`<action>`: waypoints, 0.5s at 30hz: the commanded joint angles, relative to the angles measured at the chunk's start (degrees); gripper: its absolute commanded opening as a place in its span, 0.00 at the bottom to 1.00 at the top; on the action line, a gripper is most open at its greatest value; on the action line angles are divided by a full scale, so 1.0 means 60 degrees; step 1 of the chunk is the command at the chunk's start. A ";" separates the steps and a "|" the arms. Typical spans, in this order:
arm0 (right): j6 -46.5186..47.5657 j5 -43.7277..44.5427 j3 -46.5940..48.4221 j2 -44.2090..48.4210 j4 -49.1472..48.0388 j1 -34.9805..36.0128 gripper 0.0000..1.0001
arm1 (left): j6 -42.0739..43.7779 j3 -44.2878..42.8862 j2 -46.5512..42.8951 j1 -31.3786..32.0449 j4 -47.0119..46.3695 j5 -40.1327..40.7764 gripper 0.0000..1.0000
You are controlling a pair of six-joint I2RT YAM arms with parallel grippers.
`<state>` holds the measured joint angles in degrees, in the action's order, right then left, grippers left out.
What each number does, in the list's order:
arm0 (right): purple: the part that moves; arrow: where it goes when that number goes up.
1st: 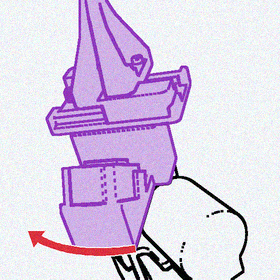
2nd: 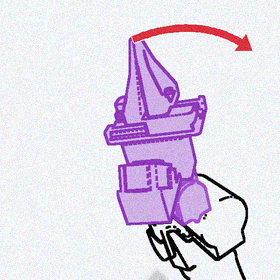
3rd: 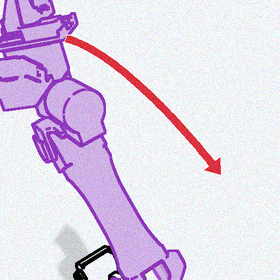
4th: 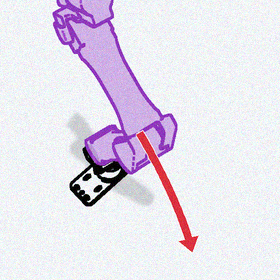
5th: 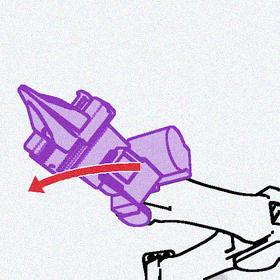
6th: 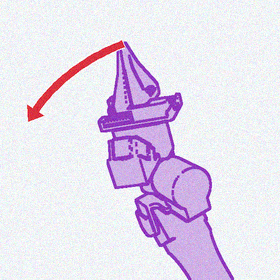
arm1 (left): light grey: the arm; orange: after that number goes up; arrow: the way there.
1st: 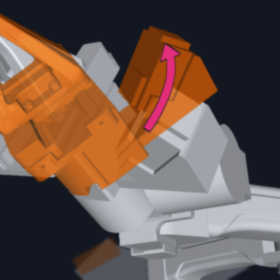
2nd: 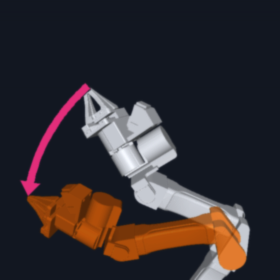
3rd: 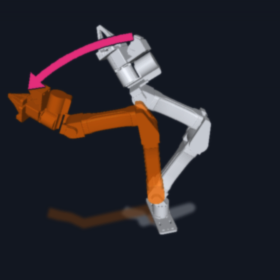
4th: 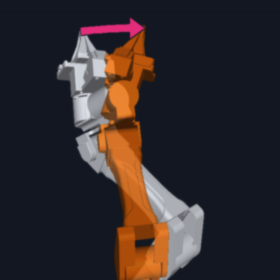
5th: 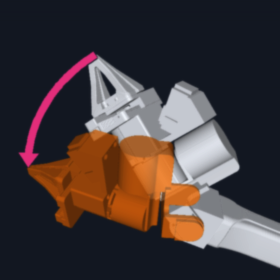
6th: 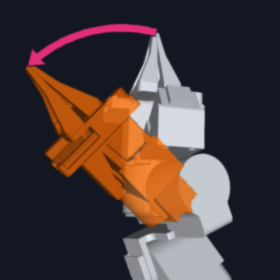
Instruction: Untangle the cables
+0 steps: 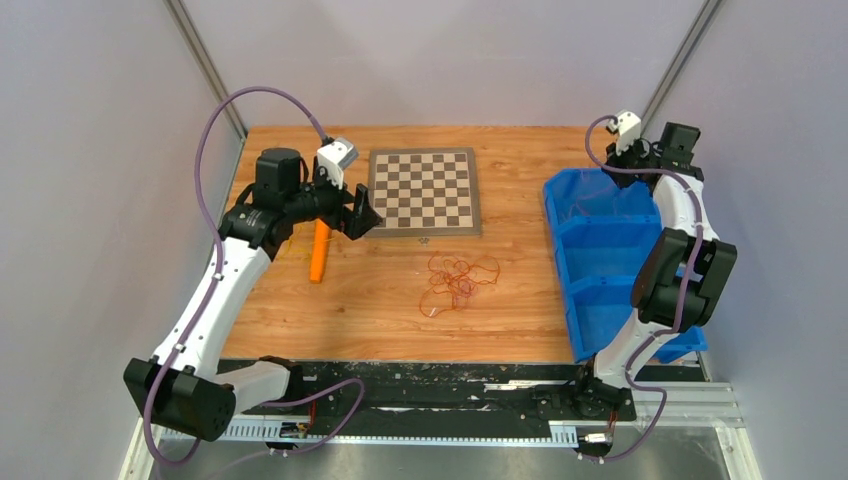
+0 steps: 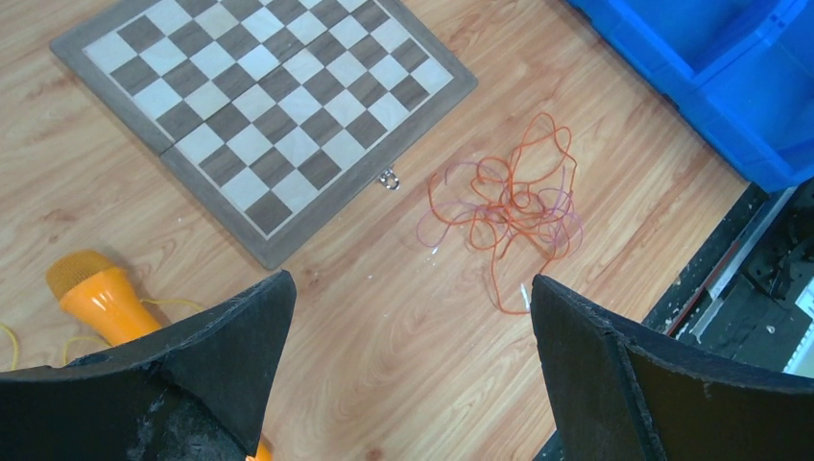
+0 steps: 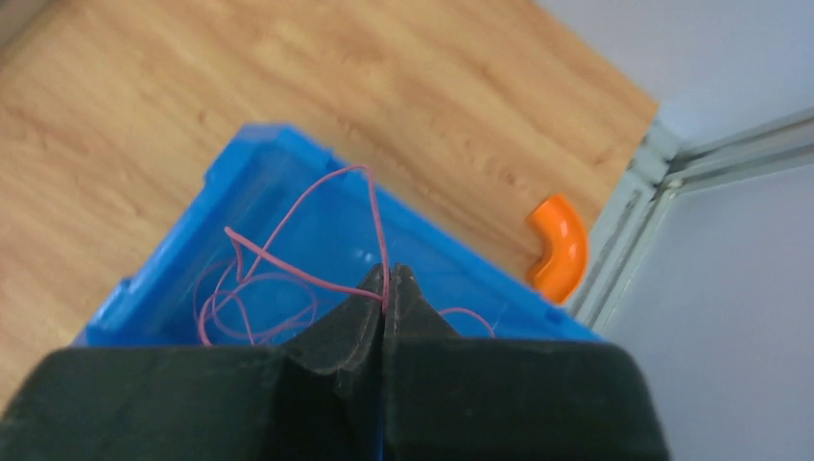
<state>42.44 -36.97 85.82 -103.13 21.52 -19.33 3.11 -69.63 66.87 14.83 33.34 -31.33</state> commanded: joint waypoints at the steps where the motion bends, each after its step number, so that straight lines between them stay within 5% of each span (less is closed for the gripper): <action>1: 0.2337 -0.0162 -0.0088 0.0183 0.1615 -0.0040 0.02 | 0.0318 0.0031 -0.0259 -0.0087 0.0091 0.0146 1.00; 4: 0.2408 -0.0053 0.0523 -0.0365 0.2517 -0.0030 0.15 | 0.0446 0.0000 -0.0216 -0.0101 0.0296 0.0326 1.00; 8: 0.1924 0.0317 0.1321 -0.0714 0.3218 -0.0030 0.53 | 0.0525 -0.0192 -0.0129 -0.0164 0.0638 0.0697 1.00; 15: 0.1588 -0.0167 0.1809 -0.0015 0.4401 -0.0030 0.82 | 0.0219 -0.0856 0.0338 -0.1663 0.1983 0.0373 1.00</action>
<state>52.42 -34.87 93.41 -107.42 42.24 -19.53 4.67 -70.89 67.55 10.94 40.42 -27.99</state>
